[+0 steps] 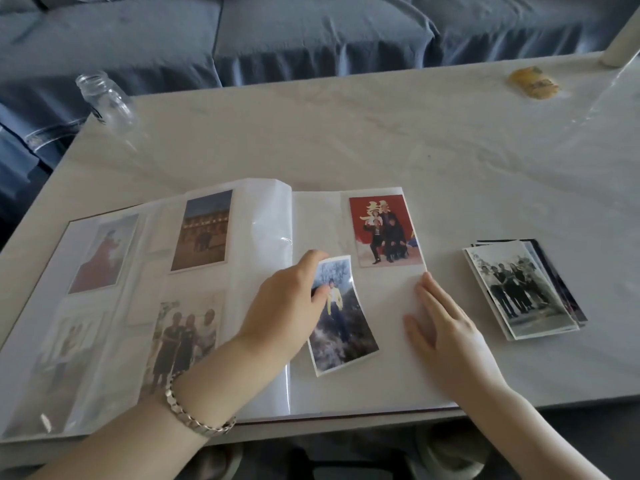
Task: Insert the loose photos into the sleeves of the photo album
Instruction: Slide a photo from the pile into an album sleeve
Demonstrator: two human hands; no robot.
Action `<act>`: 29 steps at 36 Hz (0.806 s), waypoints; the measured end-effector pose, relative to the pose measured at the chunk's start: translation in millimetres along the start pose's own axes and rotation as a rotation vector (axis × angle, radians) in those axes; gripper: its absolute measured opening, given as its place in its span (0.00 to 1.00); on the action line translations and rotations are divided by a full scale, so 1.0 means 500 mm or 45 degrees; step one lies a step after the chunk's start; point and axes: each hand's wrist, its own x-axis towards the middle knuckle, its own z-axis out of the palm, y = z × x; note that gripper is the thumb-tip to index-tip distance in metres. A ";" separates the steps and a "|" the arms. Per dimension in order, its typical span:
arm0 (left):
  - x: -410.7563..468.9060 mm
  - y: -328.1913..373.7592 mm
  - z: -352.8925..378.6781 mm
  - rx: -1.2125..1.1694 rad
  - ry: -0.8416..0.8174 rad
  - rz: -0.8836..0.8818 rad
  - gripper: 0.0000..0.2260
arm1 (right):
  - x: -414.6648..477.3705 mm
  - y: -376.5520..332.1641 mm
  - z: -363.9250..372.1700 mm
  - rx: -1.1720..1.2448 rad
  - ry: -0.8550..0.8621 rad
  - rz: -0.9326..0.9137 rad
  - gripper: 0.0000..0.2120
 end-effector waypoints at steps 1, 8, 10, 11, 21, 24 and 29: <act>-0.002 0.002 0.004 -0.012 -0.031 -0.005 0.16 | 0.000 0.001 0.001 0.007 0.007 0.001 0.25; -0.001 -0.009 0.018 -0.097 -0.258 -0.169 0.16 | -0.001 0.008 0.008 0.050 0.062 -0.010 0.24; 0.003 -0.012 0.017 -0.101 -0.342 -0.208 0.15 | -0.001 0.009 0.010 0.063 0.060 -0.005 0.25; 0.005 -0.012 0.017 -0.105 -0.387 -0.225 0.15 | -0.001 0.010 0.010 0.070 0.061 -0.002 0.25; 0.007 0.014 0.062 -0.340 -0.359 -0.242 0.10 | -0.003 0.009 0.012 0.095 0.051 0.016 0.24; 0.006 0.027 0.076 -0.409 -0.333 -0.300 0.11 | -0.004 0.009 0.013 0.091 0.069 0.011 0.24; 0.005 0.038 0.077 -0.369 -0.388 -0.268 0.13 | -0.004 0.013 0.011 0.103 0.064 -0.015 0.23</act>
